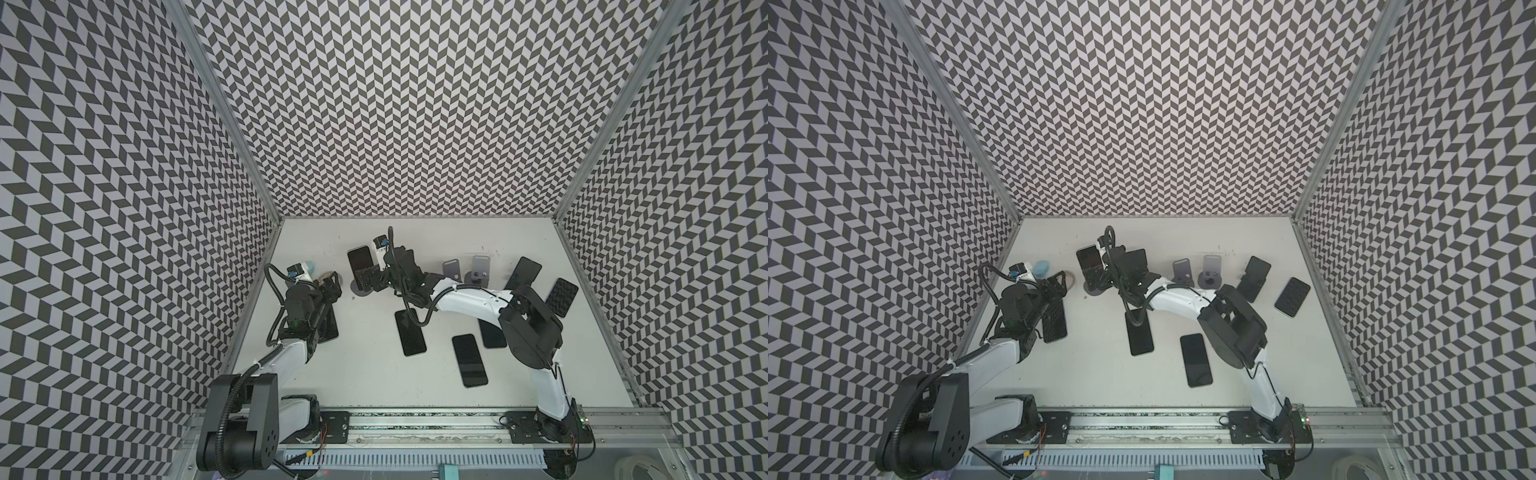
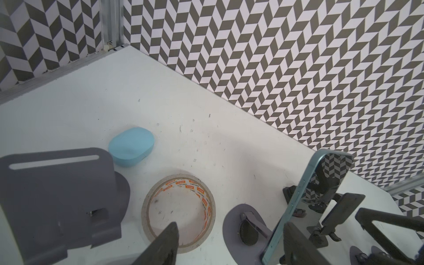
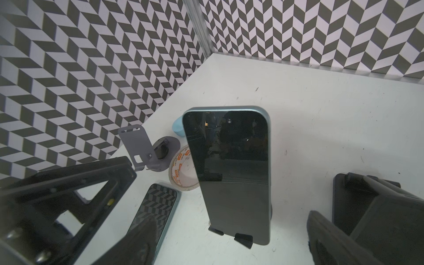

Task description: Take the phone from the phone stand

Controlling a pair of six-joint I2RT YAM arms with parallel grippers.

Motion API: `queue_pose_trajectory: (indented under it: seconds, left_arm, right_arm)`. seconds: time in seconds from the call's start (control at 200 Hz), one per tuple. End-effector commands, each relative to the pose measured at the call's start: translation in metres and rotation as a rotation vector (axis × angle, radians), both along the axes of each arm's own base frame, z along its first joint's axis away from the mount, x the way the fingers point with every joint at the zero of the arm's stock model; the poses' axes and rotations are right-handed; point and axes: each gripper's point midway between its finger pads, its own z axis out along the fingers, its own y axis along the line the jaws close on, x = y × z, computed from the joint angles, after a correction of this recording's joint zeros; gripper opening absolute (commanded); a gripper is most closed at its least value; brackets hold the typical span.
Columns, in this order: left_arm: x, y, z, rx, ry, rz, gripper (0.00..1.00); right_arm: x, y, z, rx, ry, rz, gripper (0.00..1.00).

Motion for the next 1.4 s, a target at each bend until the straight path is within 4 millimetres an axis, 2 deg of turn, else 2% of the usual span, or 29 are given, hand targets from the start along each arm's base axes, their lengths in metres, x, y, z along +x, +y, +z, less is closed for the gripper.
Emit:
queue_pose_trajectory:
  seconds: [0.0,0.325,0.606,0.746,0.871,1.392]
  left_arm:
    - [-0.003,0.006,-0.004,0.026,0.016,0.035,0.74]
    - [-0.003,0.006,0.0,0.071,0.027,0.039,0.76]
    - [-0.003,0.003,0.005,0.114,0.029,0.035,0.8]
    - [-0.004,-0.005,0.004,0.134,0.031,-0.022,0.83]
    - [-0.005,-0.003,0.003,0.139,0.04,-0.009,0.83]
    - [-0.003,-0.005,0.002,0.152,0.053,-0.013,0.83]
  right_arm:
    - [0.015,0.009,0.013,0.036,-0.065,-0.059,1.0]
    - [0.028,0.023,0.0,0.016,-0.079,-0.072,0.99]
    - [0.036,0.033,-0.003,0.023,-0.092,-0.07,1.0]
    - [0.039,0.039,-0.008,0.015,-0.09,-0.062,1.0]
    - [0.042,0.043,-0.009,0.017,-0.093,-0.06,1.0]
    - [0.051,0.044,-0.013,-0.015,-0.118,-0.089,0.92]
